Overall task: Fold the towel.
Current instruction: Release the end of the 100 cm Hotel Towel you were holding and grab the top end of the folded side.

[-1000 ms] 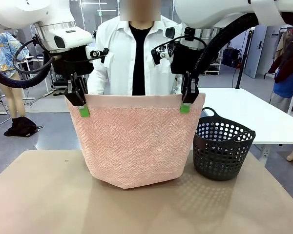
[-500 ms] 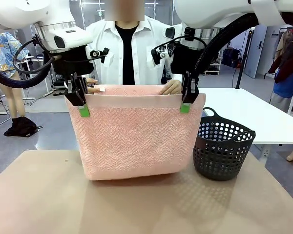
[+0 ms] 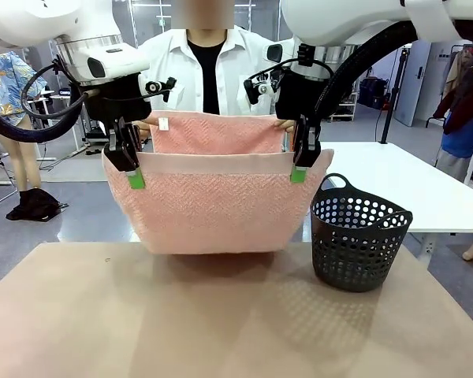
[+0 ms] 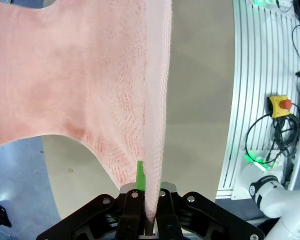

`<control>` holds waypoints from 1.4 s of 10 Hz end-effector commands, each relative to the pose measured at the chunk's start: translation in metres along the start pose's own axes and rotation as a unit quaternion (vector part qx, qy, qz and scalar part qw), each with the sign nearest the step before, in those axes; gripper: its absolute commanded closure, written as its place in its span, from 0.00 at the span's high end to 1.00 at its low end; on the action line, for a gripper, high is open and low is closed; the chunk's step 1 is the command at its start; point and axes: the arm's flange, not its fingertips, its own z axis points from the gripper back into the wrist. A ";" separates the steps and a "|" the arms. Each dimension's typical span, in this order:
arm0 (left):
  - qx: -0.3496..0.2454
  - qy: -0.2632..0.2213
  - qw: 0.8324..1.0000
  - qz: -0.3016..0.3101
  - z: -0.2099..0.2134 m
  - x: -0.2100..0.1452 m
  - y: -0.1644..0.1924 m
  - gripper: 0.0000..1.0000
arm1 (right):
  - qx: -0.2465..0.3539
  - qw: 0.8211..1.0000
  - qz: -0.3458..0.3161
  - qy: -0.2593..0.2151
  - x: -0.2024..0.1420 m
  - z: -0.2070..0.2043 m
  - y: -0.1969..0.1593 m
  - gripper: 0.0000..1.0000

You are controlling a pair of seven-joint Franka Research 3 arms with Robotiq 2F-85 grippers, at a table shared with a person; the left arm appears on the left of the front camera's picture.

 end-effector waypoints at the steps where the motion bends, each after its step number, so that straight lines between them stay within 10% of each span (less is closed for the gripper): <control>1: 0.002 -0.001 1.000 0.002 0.002 -0.001 0.001 0.00 | -0.002 1.000 0.002 -0.001 -0.001 0.001 0.002 0.00; 14: 0.002 -0.001 1.000 0.002 0.002 -0.001 0.001 0.00 | -0.002 1.000 0.002 -0.001 -0.001 0.001 0.002 0.00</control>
